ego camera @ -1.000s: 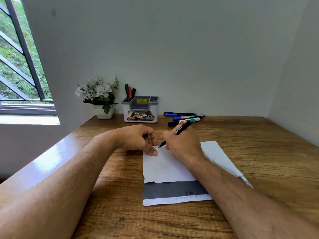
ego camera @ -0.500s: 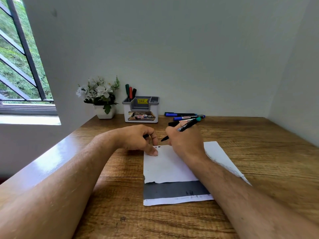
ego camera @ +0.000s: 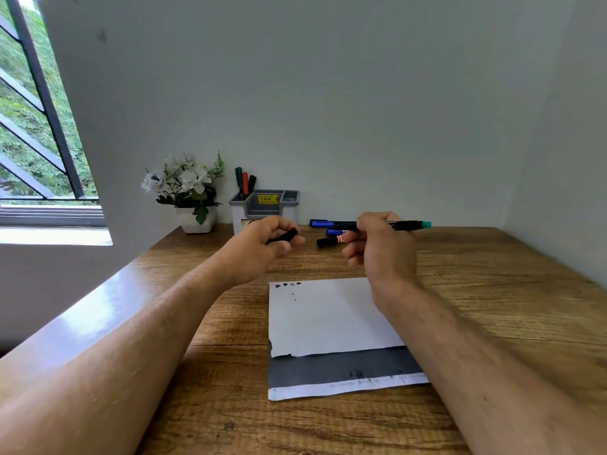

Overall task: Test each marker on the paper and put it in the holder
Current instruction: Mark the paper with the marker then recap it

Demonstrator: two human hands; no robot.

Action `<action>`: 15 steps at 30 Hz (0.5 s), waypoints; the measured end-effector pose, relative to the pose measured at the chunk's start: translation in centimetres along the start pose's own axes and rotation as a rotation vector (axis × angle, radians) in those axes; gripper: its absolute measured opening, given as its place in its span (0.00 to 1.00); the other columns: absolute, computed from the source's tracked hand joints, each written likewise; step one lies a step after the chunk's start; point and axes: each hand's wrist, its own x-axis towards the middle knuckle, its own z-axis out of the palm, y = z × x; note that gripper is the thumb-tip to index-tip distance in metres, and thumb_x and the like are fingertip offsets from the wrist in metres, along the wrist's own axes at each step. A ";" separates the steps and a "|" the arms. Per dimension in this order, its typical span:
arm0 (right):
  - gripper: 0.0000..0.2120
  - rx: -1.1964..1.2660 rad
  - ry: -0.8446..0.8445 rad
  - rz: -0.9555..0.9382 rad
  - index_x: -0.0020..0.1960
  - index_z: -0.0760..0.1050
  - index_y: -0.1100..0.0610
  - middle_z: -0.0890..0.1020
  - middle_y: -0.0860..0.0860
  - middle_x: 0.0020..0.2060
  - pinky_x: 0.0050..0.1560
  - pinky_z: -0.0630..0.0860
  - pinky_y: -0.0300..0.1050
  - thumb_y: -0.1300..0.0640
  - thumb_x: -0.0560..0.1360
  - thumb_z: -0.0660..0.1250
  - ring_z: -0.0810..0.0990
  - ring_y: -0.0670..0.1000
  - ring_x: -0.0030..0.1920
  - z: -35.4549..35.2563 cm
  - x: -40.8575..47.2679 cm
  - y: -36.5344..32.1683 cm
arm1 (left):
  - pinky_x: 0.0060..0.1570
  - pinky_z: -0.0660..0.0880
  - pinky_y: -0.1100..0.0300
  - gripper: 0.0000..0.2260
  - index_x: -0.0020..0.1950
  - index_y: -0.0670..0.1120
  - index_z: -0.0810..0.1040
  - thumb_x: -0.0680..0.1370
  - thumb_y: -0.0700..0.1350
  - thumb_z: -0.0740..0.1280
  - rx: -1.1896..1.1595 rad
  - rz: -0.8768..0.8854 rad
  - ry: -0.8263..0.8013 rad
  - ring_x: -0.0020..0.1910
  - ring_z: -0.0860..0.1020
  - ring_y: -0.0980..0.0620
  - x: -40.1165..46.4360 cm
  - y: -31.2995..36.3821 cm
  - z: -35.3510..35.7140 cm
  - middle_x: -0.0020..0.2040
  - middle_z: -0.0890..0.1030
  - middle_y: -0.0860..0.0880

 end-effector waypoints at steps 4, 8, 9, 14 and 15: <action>0.05 0.009 -0.061 -0.015 0.40 0.74 0.56 0.86 0.56 0.31 0.22 0.73 0.40 0.61 0.75 0.65 0.80 0.51 0.25 0.3 -0.2 0.2 | 0.61 0.75 0.56 0.10 0.59 0.52 0.79 0.81 0.41 0.65 0.035 0.065 0.052 0.56 0.81 0.60 0.1 -0.1 0.1 0.53 0.85 0.57; 0.06 -0.005 -0.128 -0.016 0.40 0.75 0.56 0.86 0.57 0.33 0.23 0.74 0.41 0.60 0.75 0.67 0.80 0.51 0.26 0.3 -0.2 0.3 | 0.48 0.81 0.58 0.09 0.58 0.48 0.78 0.81 0.37 0.64 -0.041 0.052 0.050 0.49 0.84 0.54 0.2 -0.2 0.3 0.52 0.85 0.52; 0.06 -0.003 -0.143 -0.014 0.40 0.74 0.56 0.86 0.58 0.33 0.23 0.73 0.40 0.60 0.75 0.67 0.80 0.51 0.25 0.4 -0.3 0.4 | 0.47 0.80 0.58 0.09 0.58 0.48 0.78 0.81 0.37 0.64 -0.041 0.054 0.044 0.48 0.84 0.53 0.2 -0.2 0.3 0.52 0.85 0.51; 0.05 -0.025 -0.169 -0.013 0.41 0.75 0.57 0.87 0.57 0.34 0.23 0.74 0.40 0.60 0.76 0.67 0.79 0.51 0.25 0.5 -0.3 0.5 | 0.47 0.81 0.57 0.09 0.56 0.50 0.78 0.81 0.37 0.64 -0.006 0.080 0.041 0.47 0.83 0.55 0.2 -0.4 0.4 0.50 0.85 0.52; 0.04 -0.036 -0.169 -0.016 0.42 0.75 0.57 0.87 0.57 0.34 0.23 0.74 0.40 0.59 0.76 0.67 0.80 0.50 0.25 0.5 -0.3 0.5 | 0.47 0.81 0.58 0.10 0.56 0.51 0.78 0.81 0.37 0.64 0.007 0.085 0.042 0.47 0.83 0.55 0.2 -0.4 0.4 0.50 0.85 0.52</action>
